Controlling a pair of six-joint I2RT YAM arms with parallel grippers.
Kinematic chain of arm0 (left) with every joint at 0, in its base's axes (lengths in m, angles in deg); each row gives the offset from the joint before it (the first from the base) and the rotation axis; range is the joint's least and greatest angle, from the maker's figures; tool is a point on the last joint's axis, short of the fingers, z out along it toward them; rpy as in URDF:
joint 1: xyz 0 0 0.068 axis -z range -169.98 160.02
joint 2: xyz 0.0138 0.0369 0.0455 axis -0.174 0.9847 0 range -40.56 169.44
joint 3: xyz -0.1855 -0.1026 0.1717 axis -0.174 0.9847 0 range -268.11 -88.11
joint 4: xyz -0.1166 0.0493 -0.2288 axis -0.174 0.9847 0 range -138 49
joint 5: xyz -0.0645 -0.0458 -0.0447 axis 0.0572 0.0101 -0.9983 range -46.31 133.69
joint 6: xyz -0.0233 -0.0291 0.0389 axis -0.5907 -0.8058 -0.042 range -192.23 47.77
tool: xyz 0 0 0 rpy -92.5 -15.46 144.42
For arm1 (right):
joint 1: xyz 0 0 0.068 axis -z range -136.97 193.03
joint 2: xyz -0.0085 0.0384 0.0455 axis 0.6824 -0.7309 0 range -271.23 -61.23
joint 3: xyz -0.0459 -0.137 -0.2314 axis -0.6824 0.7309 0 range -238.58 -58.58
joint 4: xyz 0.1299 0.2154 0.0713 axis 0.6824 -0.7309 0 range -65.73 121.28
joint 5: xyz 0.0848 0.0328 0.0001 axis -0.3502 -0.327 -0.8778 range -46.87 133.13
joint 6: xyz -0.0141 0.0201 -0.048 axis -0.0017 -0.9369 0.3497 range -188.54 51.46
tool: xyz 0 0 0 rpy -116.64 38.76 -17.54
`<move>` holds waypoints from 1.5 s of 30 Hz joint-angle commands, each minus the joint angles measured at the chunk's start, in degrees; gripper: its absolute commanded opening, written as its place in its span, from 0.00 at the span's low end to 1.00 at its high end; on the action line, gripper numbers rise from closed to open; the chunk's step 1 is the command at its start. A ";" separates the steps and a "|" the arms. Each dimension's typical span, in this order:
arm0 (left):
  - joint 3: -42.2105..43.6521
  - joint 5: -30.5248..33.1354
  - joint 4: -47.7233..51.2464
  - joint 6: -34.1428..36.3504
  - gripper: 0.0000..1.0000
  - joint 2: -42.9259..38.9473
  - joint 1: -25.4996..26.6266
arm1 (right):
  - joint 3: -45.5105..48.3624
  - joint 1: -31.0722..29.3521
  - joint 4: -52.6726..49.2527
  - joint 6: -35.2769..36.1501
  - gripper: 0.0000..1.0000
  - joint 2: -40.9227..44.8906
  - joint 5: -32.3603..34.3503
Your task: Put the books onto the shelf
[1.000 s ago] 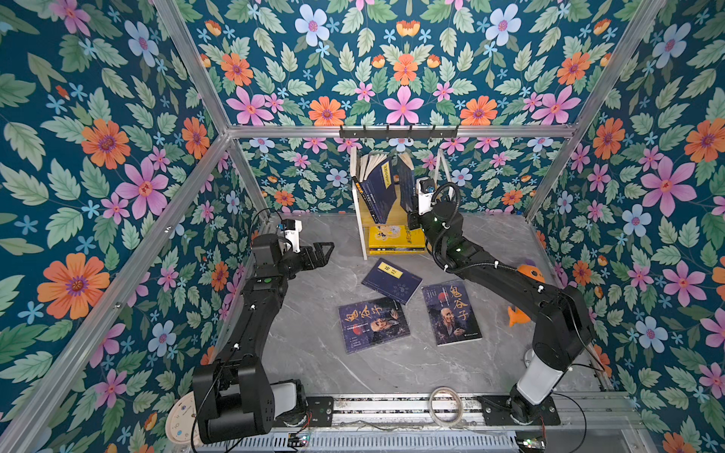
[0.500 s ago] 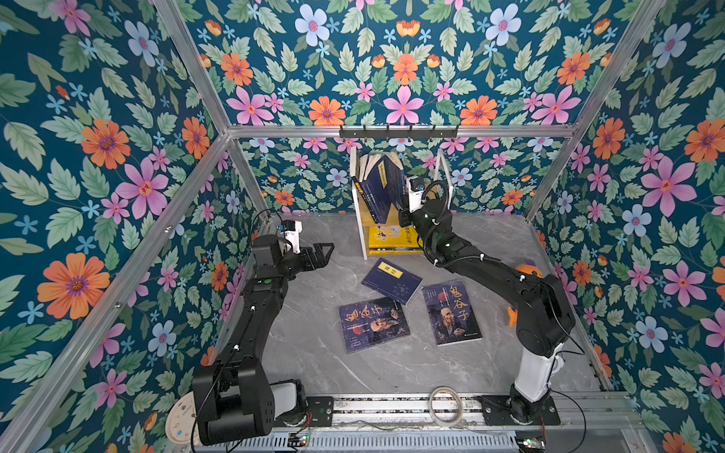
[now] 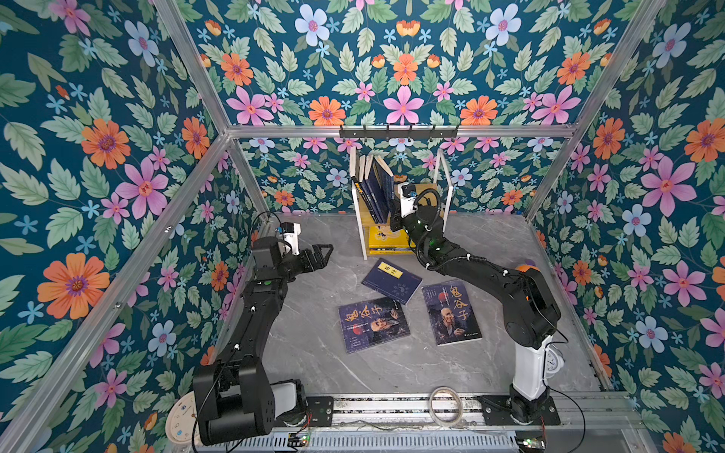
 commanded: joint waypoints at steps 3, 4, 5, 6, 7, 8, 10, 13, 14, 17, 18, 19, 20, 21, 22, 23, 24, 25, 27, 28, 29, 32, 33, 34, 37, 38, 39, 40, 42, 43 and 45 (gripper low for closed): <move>0.08 -0.60 -1.82 -0.37 1.00 -0.10 -0.25 | -1.63 -0.04 0.51 -2.04 0.00 -1.39 -3.38; 0.08 -0.60 -1.82 -0.33 1.00 -0.16 -0.26 | -1.96 -0.04 0.60 -2.36 0.00 -1.65 -4.24; 0.08 -0.68 -1.85 -0.34 1.00 -0.14 -0.21 | -2.21 0.00 0.63 -2.65 0.00 -1.88 -5.01; 0.08 -0.81 -2.00 -0.73 1.00 -0.16 -0.33 | -2.49 -0.04 0.69 -3.10 0.00 -2.16 -5.85; 0.23 -1.12 -2.30 -1.15 1.00 -0.16 -0.28 | -2.67 -0.04 0.86 -3.52 0.00 -2.35 -6.56; 0.26 -1.44 -2.65 -1.55 1.00 -0.11 -0.34 | -2.72 -0.03 1.00 -3.77 0.00 -2.64 -7.09; 0.24 -1.84 -3.01 -2.13 1.00 0.00 -0.43 | -2.88 -0.03 1.28 -4.12 0.00 -2.97 -7.95; 0.33 -1.75 -3.07 -2.17 1.00 0.07 -0.37 | -2.72 -0.04 1.62 -4.26 0.01 -2.98 -9.36; 0.43 -1.70 -3.14 -2.23 1.00 0.10 -0.43 | -2.68 -0.04 1.71 -4.13 0.03 -2.97 -9.90; 0.55 -1.74 -3.23 -2.16 1.00 0.02 -0.50 | -2.20 -0.04 2.06 -3.92 0.10 -2.63 -11.61; 0.52 -1.73 -3.23 -2.18 1.00 0.02 -0.61 | -1.92 -0.03 2.31 -3.79 0.12 -2.42 -11.96; 0.53 -1.67 -3.26 -2.17 1.00 0.05 -0.54 | -1.72 0.00 2.37 -3.58 0.14 -2.19 -12.25; 0.60 -1.65 -3.24 -2.16 1.00 0.11 -0.56 | -1.47 0.00 2.37 -3.49 0.15 -2.00 -12.46; 0.61 -1.64 -3.30 -2.20 1.00 0.13 -0.68 | -1.17 0.03 2.45 -3.35 0.17 -1.65 -12.84; 0.59 -1.65 -3.32 -2.20 1.00 0.11 -0.69 | -0.69 0.10 2.66 -3.12 0.18 -1.35 -13.30; 0.69 -1.63 -3.33 -2.21 1.00 0.12 -0.66 | -0.36 0.01 2.74 -3.09 0.20 -1.06 -13.63; 0.85 -1.58 -3.45 -2.20 1.00 0.11 -0.77 | 0.08 0.00 2.89 -3.05 0.22 -0.77 -13.77; 0.87 -1.58 -3.50 -2.21 1.00 0.15 -0.75 | 0.54 0.08 3.13 -2.97 0.26 -0.57 -13.86; 0.87 -1.65 -3.59 -2.35 1.00 0.19 -0.78 | 1.25 0.11 3.40 -2.73 0.32 -0.09 -14.05; 0.84 -1.61 -3.66 -2.36 1.00 0.18 -0.77 | 1.60 0.11 3.40 -2.60 0.33 0.15 -14.04; 0.87 -1.65 -3.70 -2.39 1.00 0.20 -0.78 | 1.84 0.05 3.40 -2.45 0.34 0.41 -14.12; 1.04 -1.65 -3.72 -2.40 1.00 0.11 -0.85 | 3.16 0.16 3.68 -2.03 0.37 1.56 -14.30; 1.04 -1.65 -3.76 -2.41 1.00 0.11 -0.87 | 3.97 0.14 3.79 -1.92 0.38 2.15 -14.22; 1.07 -1.65 -3.76 -2.37 1.00 0.15 -0.92 | 5.04 0.20 4.18 -1.92 0.38 2.85 -14.06; 1.02 -1.70 -3.76 -2.37 1.00 0.10 -0.95 | 8.44 0.40 4.91 -2.05 0.38 5.16 -13.21; 1.05 -1.69 -3.76 -2.42 1.00 0.11 -1.03 | 9.34 0.65 4.75 -2.03 0.38 5.90 -12.93; 1.05 -1.74 -3.82 -2.40 1.00 0.15 -1.02 | 10.25 0.88 4.30 -2.01 0.38 6.66 -12.45; 1.02 -1.81 -3.85 -2.44 1.00 0.19 -1.05 | 10.81 1.13 3.24 -1.74 0.38 7.32 -11.58; 1.05 -1.83 -3.85 -2.53 1.00 0.22 -1.03 | 11.02 1.58 0.42 -1.08 0.35 8.14 -8.40; 1.02 -1.83 -3.94 -2.56 1.00 0.24 -1.03 | 10.65 1.83 -1.27 -0.94 0.32 8.22 -6.73; 1.05 -1.90 -3.98 -2.60 1.00 0.22 -1.02 | 8.93 2.62 -5.36 -0.93 0.24 7.94 -2.92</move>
